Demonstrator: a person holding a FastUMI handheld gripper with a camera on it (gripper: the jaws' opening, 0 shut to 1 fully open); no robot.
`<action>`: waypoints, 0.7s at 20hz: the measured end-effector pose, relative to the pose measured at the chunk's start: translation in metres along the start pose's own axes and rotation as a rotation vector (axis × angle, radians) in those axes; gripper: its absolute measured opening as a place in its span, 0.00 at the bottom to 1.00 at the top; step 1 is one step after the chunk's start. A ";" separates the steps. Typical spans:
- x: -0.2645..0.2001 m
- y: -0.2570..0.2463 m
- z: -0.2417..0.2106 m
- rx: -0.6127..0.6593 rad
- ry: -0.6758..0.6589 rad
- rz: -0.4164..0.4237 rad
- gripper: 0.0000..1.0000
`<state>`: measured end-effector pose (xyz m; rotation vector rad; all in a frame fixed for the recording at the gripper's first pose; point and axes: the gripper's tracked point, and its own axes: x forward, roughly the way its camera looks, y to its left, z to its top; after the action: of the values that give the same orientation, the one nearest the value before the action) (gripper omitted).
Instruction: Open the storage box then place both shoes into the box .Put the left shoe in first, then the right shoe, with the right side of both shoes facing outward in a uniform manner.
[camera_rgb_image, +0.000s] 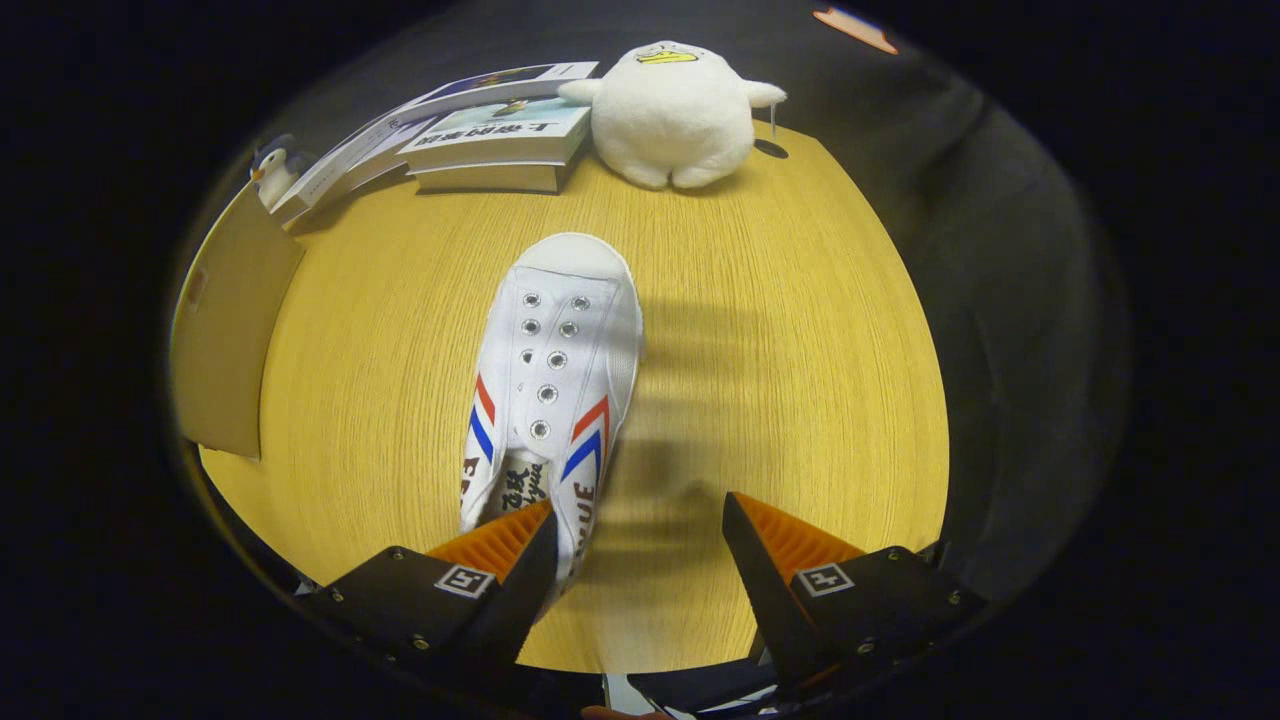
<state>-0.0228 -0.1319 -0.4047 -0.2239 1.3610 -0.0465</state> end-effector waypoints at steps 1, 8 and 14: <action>0.001 0.000 0.001 0.006 -0.002 -0.008 0.94; 0.010 0.002 0.012 -0.016 -0.023 0.003 0.93; 0.015 0.029 0.013 -0.088 -0.047 0.196 0.68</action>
<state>-0.0096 -0.1038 -0.4220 -0.1636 1.3342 0.1814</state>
